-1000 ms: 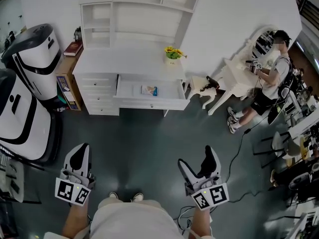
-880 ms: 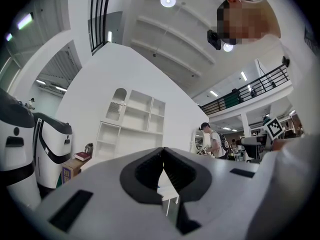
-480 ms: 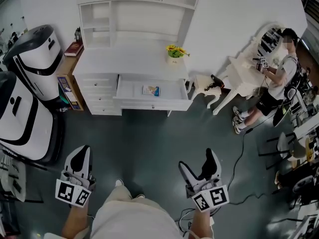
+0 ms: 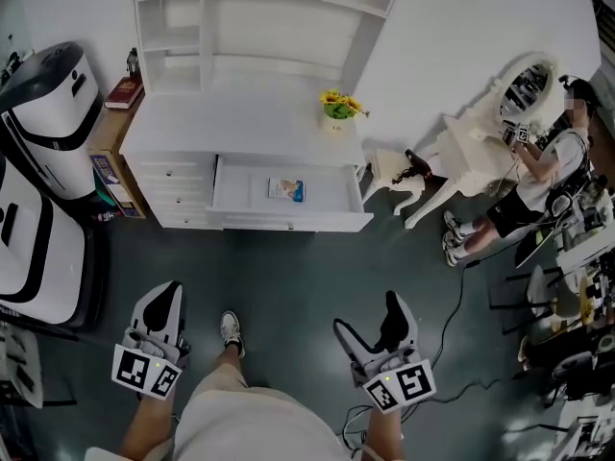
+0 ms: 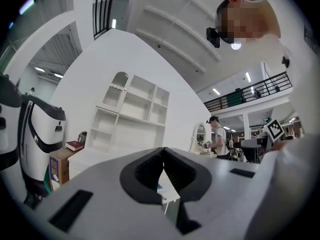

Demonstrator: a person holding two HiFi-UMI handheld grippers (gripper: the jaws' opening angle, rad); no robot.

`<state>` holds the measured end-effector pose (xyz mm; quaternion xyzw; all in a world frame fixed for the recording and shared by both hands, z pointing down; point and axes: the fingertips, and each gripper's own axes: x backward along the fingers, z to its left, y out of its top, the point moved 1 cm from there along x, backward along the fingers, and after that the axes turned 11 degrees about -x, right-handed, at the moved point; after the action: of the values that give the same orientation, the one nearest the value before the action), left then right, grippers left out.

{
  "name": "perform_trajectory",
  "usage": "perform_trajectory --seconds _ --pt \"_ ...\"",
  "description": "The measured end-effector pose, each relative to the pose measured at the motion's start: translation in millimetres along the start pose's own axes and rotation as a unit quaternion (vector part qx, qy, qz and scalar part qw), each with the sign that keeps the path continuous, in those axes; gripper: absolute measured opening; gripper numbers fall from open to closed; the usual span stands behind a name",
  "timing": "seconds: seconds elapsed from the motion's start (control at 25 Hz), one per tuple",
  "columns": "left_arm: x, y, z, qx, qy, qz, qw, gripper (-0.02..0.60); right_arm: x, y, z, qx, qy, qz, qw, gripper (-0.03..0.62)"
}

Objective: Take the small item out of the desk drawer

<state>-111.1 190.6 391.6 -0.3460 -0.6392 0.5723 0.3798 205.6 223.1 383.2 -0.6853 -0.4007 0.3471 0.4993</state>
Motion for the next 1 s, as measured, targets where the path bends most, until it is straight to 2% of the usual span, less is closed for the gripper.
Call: perform_trajectory --seconds 0.2,0.44,0.64,0.8,1.0 --pt "-80.4 -4.3 70.6 0.014 -0.011 -0.006 0.9998 0.017 -101.7 32.8 -2.5 0.020 0.000 0.002 1.000 0.474" --pt "-165.0 -4.5 131.6 0.034 -0.049 -0.022 0.9980 0.017 -188.8 60.6 -1.4 0.044 -0.024 0.019 0.999 0.474" --pt "-196.9 -23.2 147.5 0.068 -0.066 -0.021 0.9953 0.017 -219.5 63.0 -5.5 0.062 -0.046 0.046 0.996 0.474" --pt "-205.4 -37.9 159.0 0.084 -0.063 -0.011 0.9944 0.017 -237.7 63.3 -9.5 0.068 -0.048 0.054 0.995 0.474" --pt "-215.0 -47.2 164.6 0.085 -0.065 0.001 0.9942 0.017 -254.8 62.2 -18.2 0.063 -0.048 0.048 0.996 0.474"
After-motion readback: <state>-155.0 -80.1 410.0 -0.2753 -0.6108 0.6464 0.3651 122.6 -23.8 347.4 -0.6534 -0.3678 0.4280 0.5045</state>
